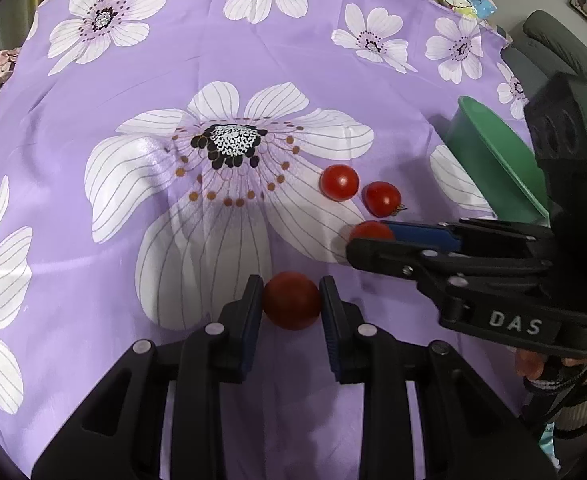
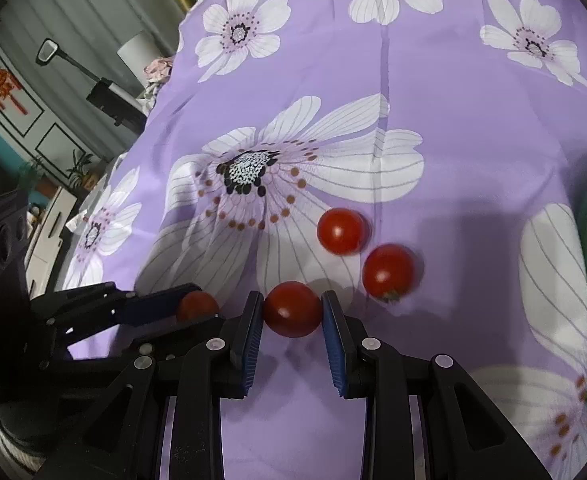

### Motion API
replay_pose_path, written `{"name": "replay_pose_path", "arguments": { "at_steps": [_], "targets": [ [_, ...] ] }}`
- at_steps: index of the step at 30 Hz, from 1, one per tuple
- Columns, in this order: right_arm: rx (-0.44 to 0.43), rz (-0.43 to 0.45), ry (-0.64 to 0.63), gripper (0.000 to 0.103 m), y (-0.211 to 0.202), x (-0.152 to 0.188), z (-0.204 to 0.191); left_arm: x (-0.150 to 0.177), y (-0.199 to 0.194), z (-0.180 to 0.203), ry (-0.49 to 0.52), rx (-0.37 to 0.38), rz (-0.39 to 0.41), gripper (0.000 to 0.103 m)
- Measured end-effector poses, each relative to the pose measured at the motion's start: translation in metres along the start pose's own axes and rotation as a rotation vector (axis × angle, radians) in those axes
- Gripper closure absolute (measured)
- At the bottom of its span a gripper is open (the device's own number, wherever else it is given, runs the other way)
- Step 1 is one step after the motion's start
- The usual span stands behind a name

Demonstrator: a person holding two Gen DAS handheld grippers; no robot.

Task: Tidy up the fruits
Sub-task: 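Lift and carry both held cherry tomatoes toward the green bowl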

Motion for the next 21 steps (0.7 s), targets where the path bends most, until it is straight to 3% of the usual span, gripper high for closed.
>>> {"name": "replay_pose_path", "arguments": {
  "at_steps": [21],
  "targets": [
    [0.002,0.087,-0.011,0.072,-0.060,0.034,-0.013,0.015,-0.033,0.033,0.018,-0.007,0.039,0.075]
  ]
}}
Point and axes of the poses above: each gripper's, at about its wrist camera, not at the fingertips, and y roughly the way its jaws point, z to its right, x to its underside, the point moved 1 cm from there along y, roughly the way its jaws point
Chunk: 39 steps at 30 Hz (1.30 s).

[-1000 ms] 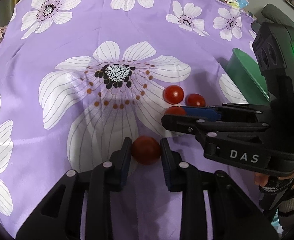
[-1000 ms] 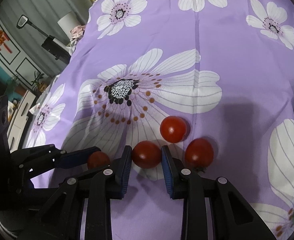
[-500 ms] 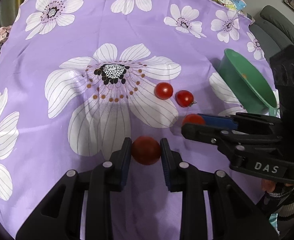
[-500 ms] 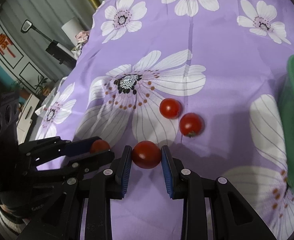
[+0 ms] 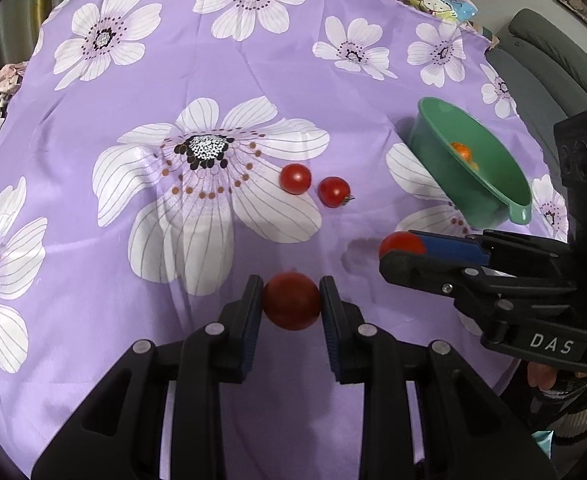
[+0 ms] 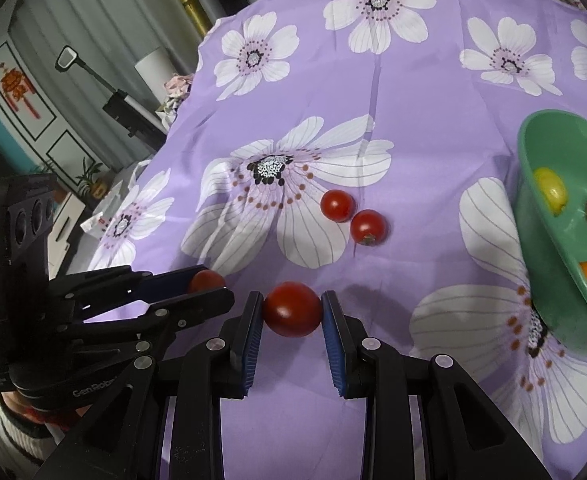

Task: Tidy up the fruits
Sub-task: 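Lift and carry both held cherry tomatoes toward the green bowl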

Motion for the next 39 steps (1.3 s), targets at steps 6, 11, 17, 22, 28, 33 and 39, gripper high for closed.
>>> {"name": "replay_pose_path", "arguments": {
  "at_steps": [6,11,17,22,28,33,39],
  "targets": [
    [-0.002,0.024,-0.002,0.072,-0.010,0.002,-0.001,0.002,-0.005,0.010,0.014,-0.003,0.009,0.075],
    [-0.007,0.035,-0.011,0.072,-0.016,0.004,-0.003,0.002,-0.008,0.017,0.019,-0.007,0.013,0.075],
    [-0.008,0.057,-0.016,0.072,-0.025,0.005,-0.002,-0.001,-0.010,0.026,0.039,-0.007,0.015,0.075],
    [-0.009,0.075,-0.009,0.072,-0.032,0.005,0.002,-0.005,-0.011,0.032,0.053,-0.008,0.018,0.075],
    [-0.010,0.086,0.000,0.072,-0.036,0.006,0.006,-0.008,-0.009,0.039,0.073,-0.014,0.016,0.075],
    [-0.014,0.090,0.006,0.072,-0.038,0.007,0.009,-0.010,-0.007,0.044,0.083,-0.016,0.012,0.075],
    [-0.023,0.104,0.018,0.072,-0.042,0.009,0.012,-0.012,-0.005,0.049,0.094,-0.021,0.006,0.075]
  ]
}}
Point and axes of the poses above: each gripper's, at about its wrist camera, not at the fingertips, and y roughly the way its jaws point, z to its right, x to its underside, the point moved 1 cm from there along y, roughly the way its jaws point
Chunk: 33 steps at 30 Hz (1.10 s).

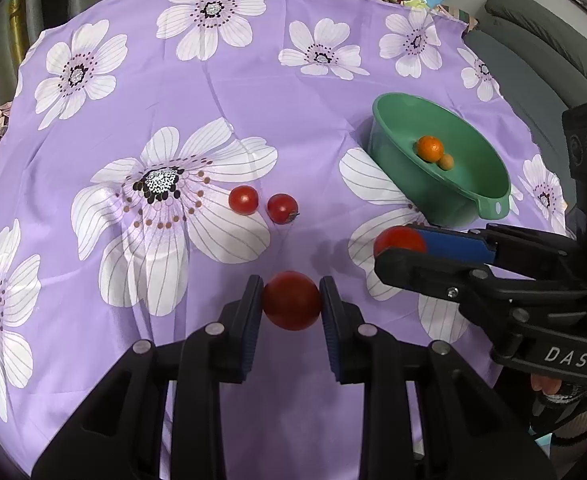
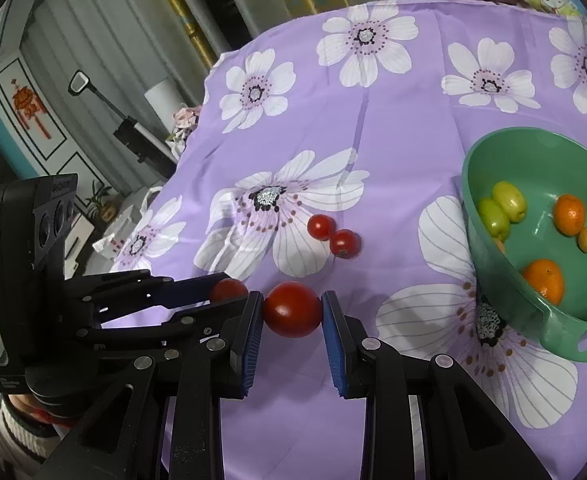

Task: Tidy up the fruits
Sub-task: 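Lift and carry both held cherry tomatoes toward the green bowl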

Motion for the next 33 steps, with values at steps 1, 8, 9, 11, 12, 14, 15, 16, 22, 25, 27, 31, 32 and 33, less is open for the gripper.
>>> {"name": "replay_pose_path", "arguments": {
  "at_steps": [1,8,9,11,12,14,15,16,22,25,27,31,32,33],
  "targets": [
    [-0.002,0.002,0.002,0.072,-0.001,0.000,0.001,0.000,0.000,0.001,0.002,-0.002,-0.002,0.075],
    [-0.010,0.007,0.020,0.072,-0.002,0.002,0.008,-0.003,0.002,0.005,0.008,-0.009,-0.005,0.075],
    [-0.011,0.010,0.022,0.072,-0.002,0.001,0.009,-0.004,0.003,0.006,0.010,-0.010,-0.006,0.075],
    [-0.011,0.016,0.026,0.072,-0.004,0.001,0.011,-0.005,0.004,0.008,0.017,-0.012,-0.008,0.075],
    [-0.010,0.020,0.028,0.072,-0.005,0.000,0.013,-0.007,0.005,0.009,0.021,-0.013,-0.008,0.075],
    [-0.003,0.033,0.037,0.072,-0.009,-0.001,0.017,-0.009,0.005,0.012,0.027,-0.013,-0.006,0.075],
    [0.000,0.038,0.040,0.072,-0.010,-0.002,0.019,-0.011,0.006,0.013,0.030,-0.012,-0.005,0.075],
    [0.005,0.045,0.046,0.072,-0.012,-0.003,0.022,-0.012,0.006,0.013,0.032,-0.011,-0.004,0.075],
    [0.029,0.074,0.062,0.072,-0.020,-0.006,0.033,-0.022,0.008,0.020,0.054,-0.002,0.008,0.075],
    [0.042,0.092,0.070,0.072,-0.025,-0.009,0.039,-0.030,0.008,0.026,0.069,0.005,0.017,0.075],
    [0.049,0.104,0.076,0.072,-0.029,-0.010,0.043,-0.035,0.008,0.030,0.078,0.014,0.024,0.075],
    [0.057,0.120,0.084,0.072,-0.033,-0.012,0.049,-0.044,0.007,0.037,0.090,0.028,0.035,0.075],
    [0.058,0.123,0.086,0.072,-0.034,-0.012,0.051,-0.046,0.008,0.040,0.095,0.031,0.038,0.075],
    [0.058,0.125,0.088,0.072,-0.035,-0.012,0.052,-0.048,0.008,0.042,0.099,0.034,0.040,0.075]
  ]
}}
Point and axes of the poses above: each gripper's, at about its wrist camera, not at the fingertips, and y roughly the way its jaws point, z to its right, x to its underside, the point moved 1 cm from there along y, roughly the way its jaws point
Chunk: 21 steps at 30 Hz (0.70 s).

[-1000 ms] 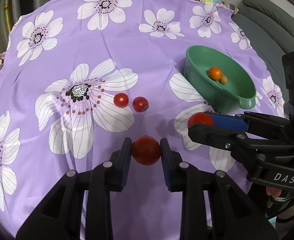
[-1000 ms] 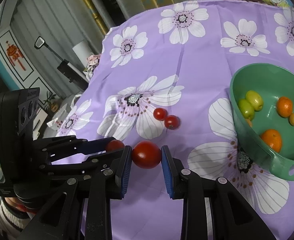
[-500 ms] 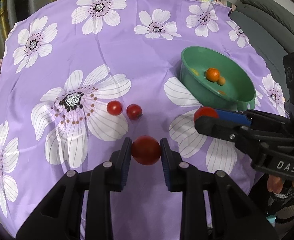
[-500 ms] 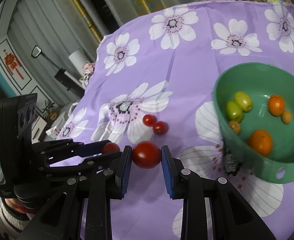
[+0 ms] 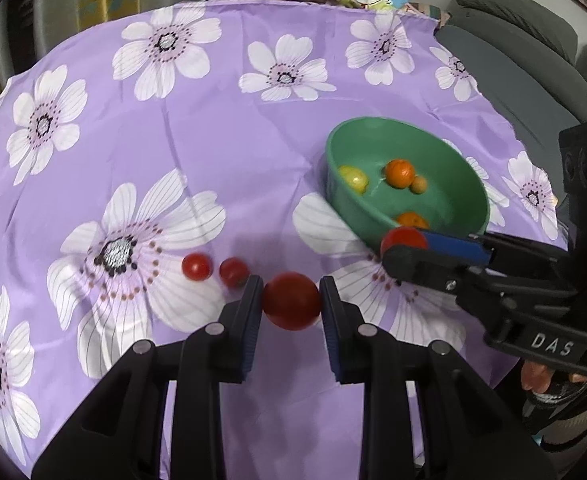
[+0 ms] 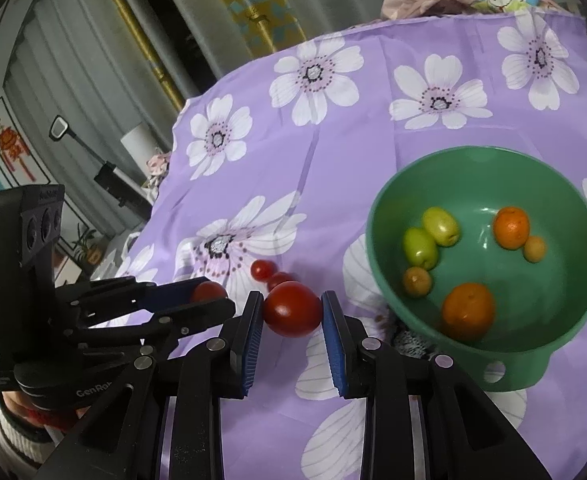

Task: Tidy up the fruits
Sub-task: 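Lift and carry both held cherry tomatoes toward the green bowl, then lower both tools with the tomatoes into the green bowl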

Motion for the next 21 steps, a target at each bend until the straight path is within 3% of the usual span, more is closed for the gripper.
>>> {"name": "replay_pose_path", "arguments": {
  "at_steps": [21],
  "targets": [
    [0.031,0.060,0.073,0.072,-0.016,-0.006,0.040,-0.038,0.021,0.031,0.029,0.063,0.010,0.075]
  ]
}}
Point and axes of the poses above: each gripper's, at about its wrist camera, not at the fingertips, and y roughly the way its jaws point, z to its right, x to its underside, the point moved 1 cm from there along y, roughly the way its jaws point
